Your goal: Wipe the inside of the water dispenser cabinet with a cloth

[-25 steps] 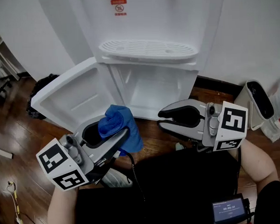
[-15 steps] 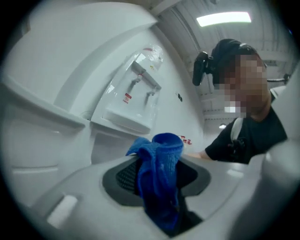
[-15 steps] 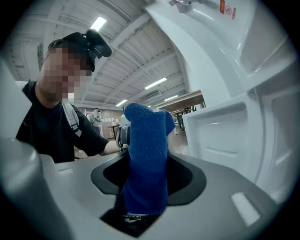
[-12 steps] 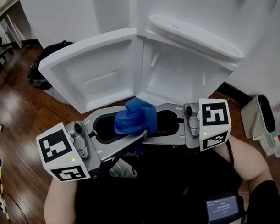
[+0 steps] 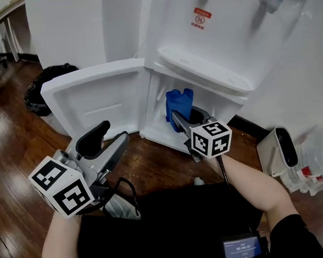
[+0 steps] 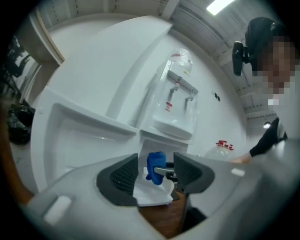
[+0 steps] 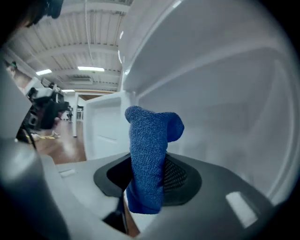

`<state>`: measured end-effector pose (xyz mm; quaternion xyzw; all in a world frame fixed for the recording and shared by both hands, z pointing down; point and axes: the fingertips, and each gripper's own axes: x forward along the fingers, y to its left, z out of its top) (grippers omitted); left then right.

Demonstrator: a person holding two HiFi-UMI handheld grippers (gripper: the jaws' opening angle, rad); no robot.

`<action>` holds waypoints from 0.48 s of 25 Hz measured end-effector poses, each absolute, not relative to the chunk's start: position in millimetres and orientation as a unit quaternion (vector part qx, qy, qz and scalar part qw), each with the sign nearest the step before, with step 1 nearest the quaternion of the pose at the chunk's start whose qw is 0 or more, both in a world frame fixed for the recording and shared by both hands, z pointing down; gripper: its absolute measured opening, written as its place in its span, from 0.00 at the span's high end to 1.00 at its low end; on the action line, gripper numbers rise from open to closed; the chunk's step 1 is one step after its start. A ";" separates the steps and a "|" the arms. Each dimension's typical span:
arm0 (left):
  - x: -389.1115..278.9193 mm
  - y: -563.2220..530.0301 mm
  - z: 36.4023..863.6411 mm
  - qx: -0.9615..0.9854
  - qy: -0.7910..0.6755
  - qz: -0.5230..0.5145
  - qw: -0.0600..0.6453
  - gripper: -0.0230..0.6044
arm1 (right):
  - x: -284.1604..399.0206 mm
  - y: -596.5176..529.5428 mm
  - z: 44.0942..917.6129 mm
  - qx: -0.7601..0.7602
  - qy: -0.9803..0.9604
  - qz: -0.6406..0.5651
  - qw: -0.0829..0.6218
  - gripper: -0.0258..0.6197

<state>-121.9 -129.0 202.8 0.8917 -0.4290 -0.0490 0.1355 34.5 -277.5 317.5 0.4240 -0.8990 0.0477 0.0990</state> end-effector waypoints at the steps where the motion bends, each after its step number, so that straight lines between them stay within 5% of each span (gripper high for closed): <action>1: -120.3 -128.3 201.4 0.893 -0.427 -0.050 0.132 0.59 | 40.1 -294.2 317.4 0.452 -0.886 0.035 0.098 0.72; 12: -117.0 -126.1 197.1 0.902 -0.413 -0.048 0.119 0.65 | 50.5 -428.2 288.1 0.603 -0.796 -0.044 0.042 0.71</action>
